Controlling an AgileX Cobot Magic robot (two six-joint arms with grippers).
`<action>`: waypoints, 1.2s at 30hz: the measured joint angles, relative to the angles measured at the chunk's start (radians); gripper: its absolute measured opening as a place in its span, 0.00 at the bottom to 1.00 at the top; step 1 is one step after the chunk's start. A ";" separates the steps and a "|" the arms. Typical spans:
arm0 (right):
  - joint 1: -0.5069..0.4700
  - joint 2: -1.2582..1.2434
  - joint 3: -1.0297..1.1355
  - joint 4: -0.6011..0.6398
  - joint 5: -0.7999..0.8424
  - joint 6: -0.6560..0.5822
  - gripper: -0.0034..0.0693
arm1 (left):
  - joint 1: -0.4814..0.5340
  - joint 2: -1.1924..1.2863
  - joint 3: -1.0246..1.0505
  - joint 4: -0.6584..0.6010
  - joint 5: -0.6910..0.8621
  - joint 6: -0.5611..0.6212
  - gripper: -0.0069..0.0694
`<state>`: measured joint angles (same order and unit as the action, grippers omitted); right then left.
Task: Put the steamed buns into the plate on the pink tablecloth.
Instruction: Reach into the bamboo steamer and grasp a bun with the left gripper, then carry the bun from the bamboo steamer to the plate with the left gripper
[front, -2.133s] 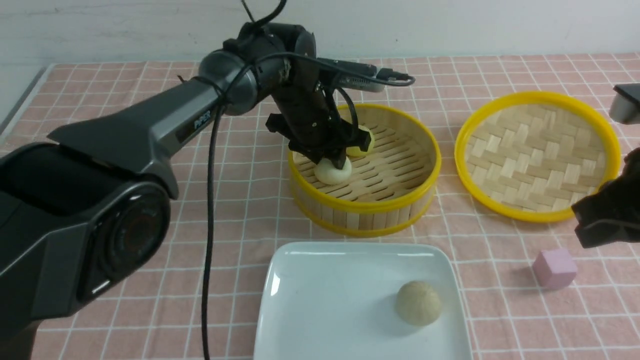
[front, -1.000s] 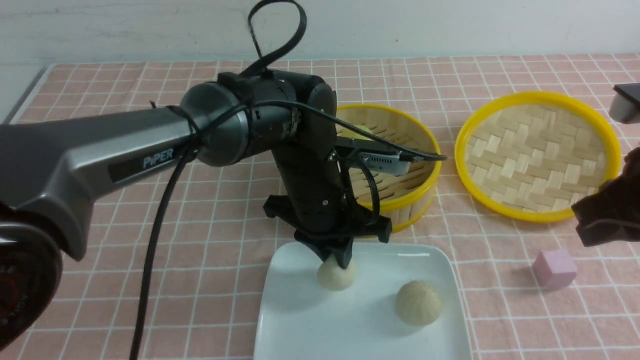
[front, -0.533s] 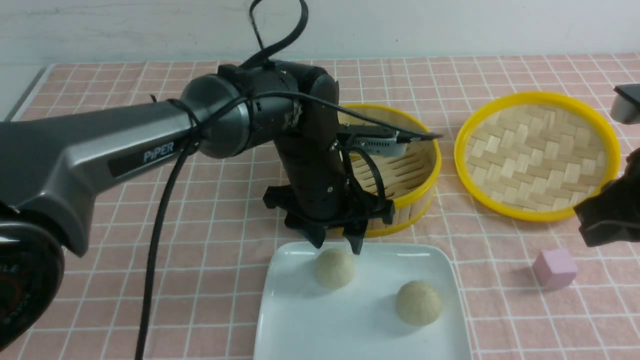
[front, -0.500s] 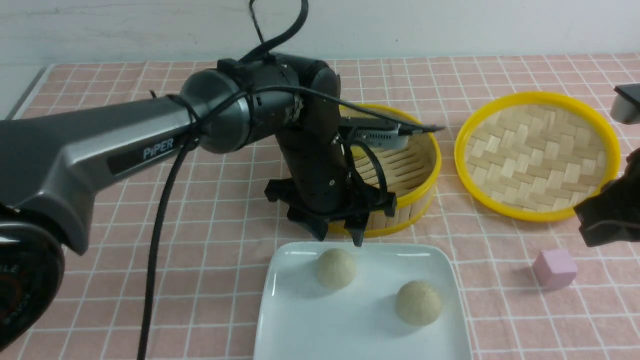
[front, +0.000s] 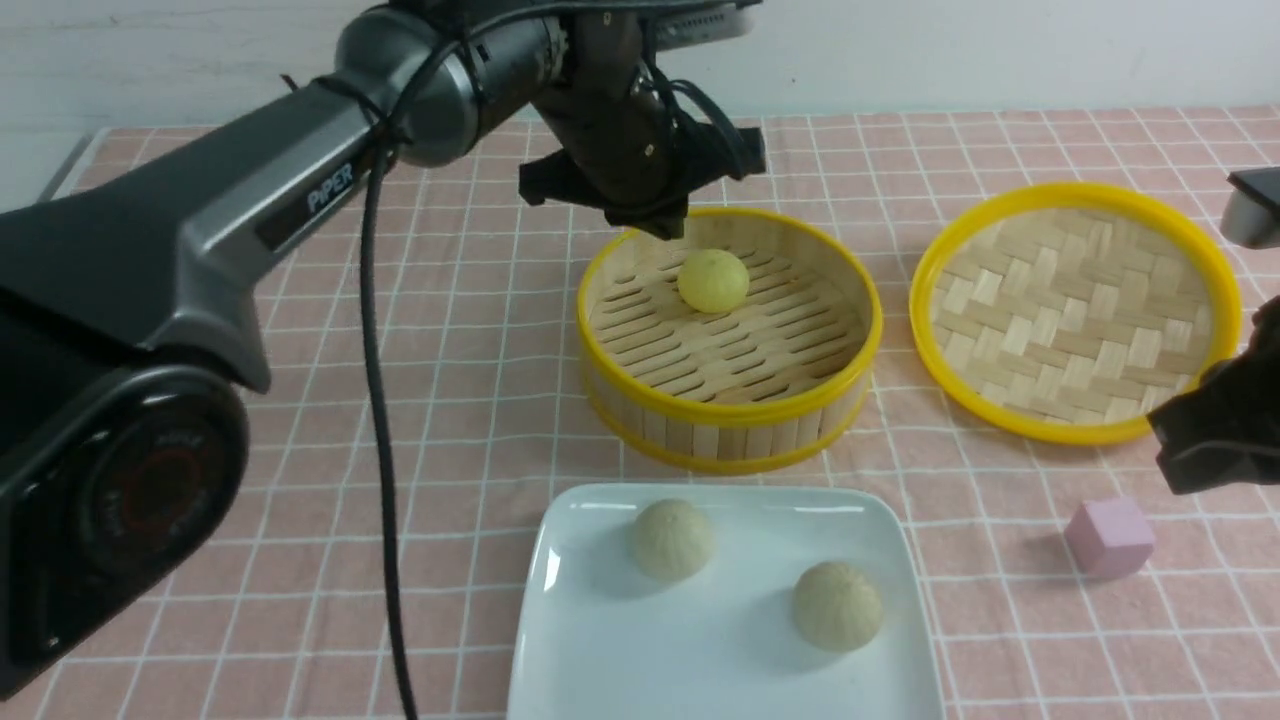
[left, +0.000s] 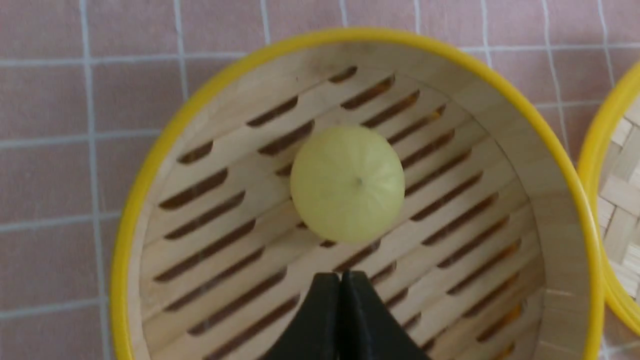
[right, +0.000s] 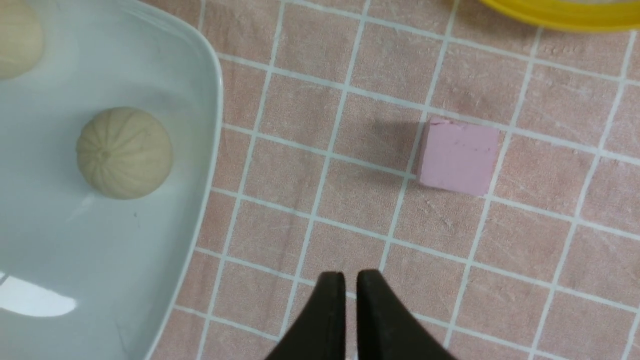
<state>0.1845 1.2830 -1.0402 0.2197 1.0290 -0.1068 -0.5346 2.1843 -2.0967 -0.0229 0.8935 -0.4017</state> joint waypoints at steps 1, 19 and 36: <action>0.000 0.000 0.000 0.001 0.000 0.000 0.13 | 0.000 0.017 -0.020 0.000 0.000 0.012 0.13; 0.000 0.000 0.000 0.010 -0.003 0.000 0.15 | -0.019 0.217 -0.076 -0.022 -0.087 0.042 0.32; 0.000 0.000 0.000 0.012 -0.005 0.000 0.18 | -0.024 -0.258 -0.032 0.079 0.345 0.141 0.12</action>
<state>0.1845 1.2830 -1.0402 0.2313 1.0241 -0.1068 -0.5587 1.9264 -2.1290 0.0560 1.2382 -0.2604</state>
